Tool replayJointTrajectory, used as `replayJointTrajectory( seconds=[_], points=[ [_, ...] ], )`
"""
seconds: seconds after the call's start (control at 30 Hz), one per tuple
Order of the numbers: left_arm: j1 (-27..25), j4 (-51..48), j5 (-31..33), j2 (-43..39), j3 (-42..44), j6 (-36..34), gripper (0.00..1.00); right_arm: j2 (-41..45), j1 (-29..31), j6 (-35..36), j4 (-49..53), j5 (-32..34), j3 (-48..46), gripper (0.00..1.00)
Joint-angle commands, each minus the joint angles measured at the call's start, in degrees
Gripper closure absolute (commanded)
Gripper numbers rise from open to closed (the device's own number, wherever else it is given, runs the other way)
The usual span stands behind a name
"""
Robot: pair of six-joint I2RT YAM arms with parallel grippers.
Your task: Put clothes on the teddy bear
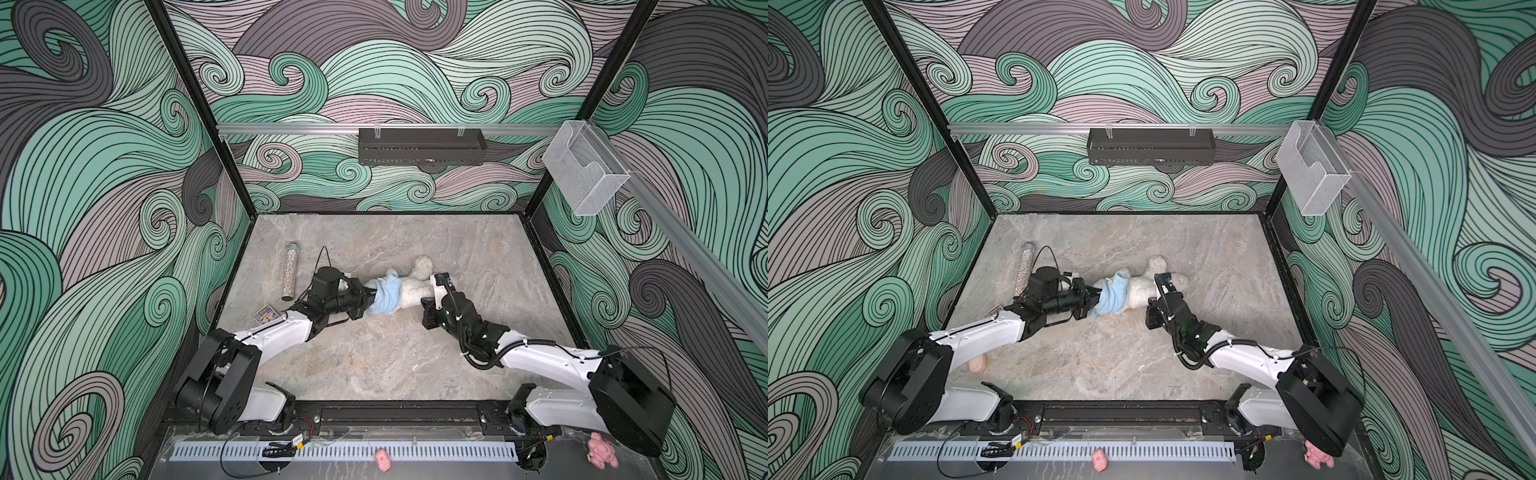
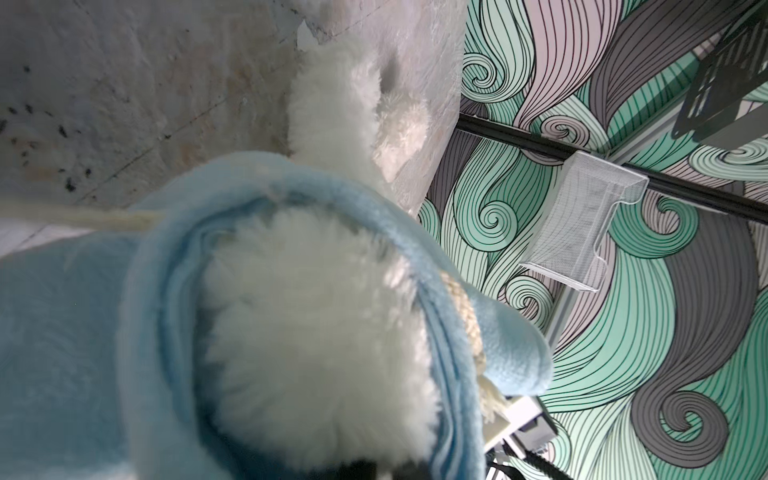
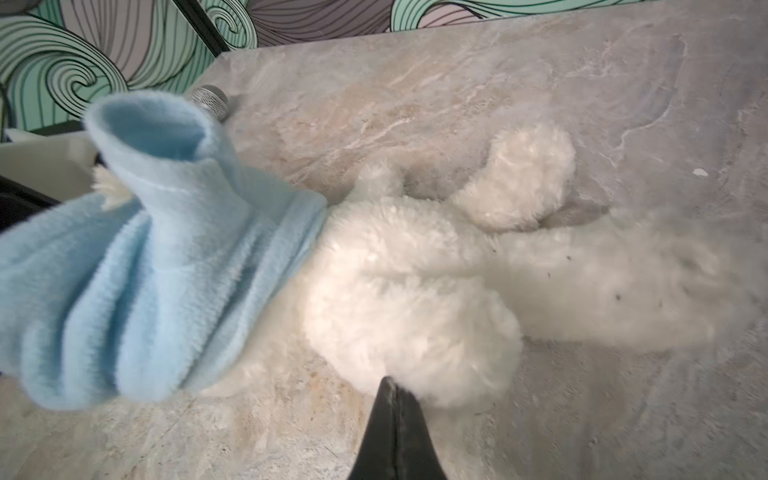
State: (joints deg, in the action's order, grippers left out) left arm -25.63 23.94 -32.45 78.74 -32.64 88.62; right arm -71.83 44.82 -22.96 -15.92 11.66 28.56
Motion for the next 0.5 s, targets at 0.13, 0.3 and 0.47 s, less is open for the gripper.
replayJointTrajectory(
  seconds=[0.13, 0.3, 0.47],
  points=[
    [0.4, 13.62, -0.98, 2.24, 2.3, 12.66, 1.0, -3.09, -0.52, 8.62, -1.78, -27.23, 2.48, 0.76],
    [0.39, 11.7, 0.0, 0.26, 2.77, 16.35, 1.0, -5.77, -0.52, 0.92, -11.97, -28.21, -0.35, 0.72],
    [0.4, 7.77, 0.14, -1.54, 2.22, 17.31, 1.0, -7.88, -0.61, -8.5, -19.2, -28.41, -0.89, 0.79]
  ],
)
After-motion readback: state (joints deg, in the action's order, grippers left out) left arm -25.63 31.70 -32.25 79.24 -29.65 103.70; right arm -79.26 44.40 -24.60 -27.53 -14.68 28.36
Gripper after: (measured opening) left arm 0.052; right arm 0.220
